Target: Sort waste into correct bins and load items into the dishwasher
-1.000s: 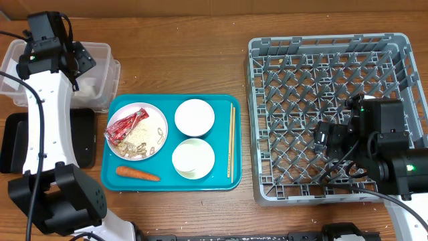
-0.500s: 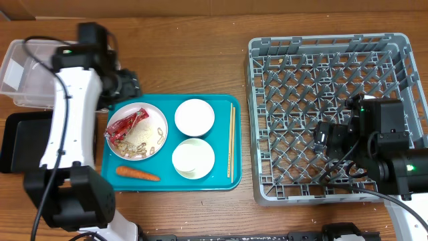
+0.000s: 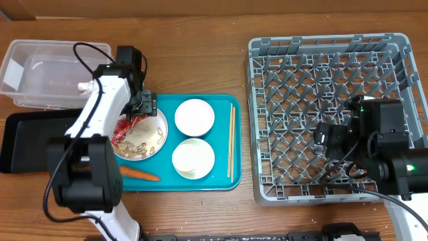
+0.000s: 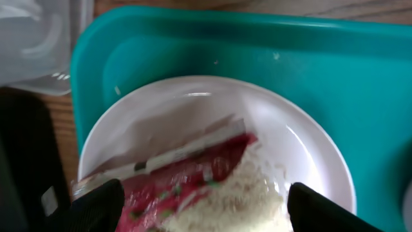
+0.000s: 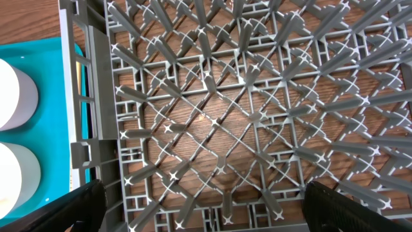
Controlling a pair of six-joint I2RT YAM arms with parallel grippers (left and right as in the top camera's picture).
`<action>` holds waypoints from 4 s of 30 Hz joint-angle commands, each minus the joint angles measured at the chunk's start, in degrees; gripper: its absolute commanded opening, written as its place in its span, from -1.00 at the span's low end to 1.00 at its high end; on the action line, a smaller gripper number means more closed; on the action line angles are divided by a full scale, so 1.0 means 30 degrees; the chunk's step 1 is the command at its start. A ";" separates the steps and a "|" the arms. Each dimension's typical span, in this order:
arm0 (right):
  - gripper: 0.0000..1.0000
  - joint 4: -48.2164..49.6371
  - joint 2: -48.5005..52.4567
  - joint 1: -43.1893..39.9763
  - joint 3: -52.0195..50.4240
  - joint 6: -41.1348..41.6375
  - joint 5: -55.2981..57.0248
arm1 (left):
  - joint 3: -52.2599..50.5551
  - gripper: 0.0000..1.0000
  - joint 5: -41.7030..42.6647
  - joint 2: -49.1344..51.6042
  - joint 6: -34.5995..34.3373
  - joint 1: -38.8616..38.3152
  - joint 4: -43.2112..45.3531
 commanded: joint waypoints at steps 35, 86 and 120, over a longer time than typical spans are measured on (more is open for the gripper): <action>1.00 0.0044 -0.0051 0.0109 0.0495 -0.0044 0.0124 | 0.9486 -0.92 -0.1035 0.1610 -0.0182 0.0918 -0.6244; 1.00 0.0022 -0.0051 0.0109 0.0495 -0.0044 0.0131 | 1.0754 0.58 0.3519 0.1647 -0.1931 -0.0750 -1.2539; 1.00 -0.0262 -0.0051 0.0095 0.0495 0.0029 0.0750 | -0.6579 0.31 0.9085 -1.0338 -0.3745 -0.2674 -0.3628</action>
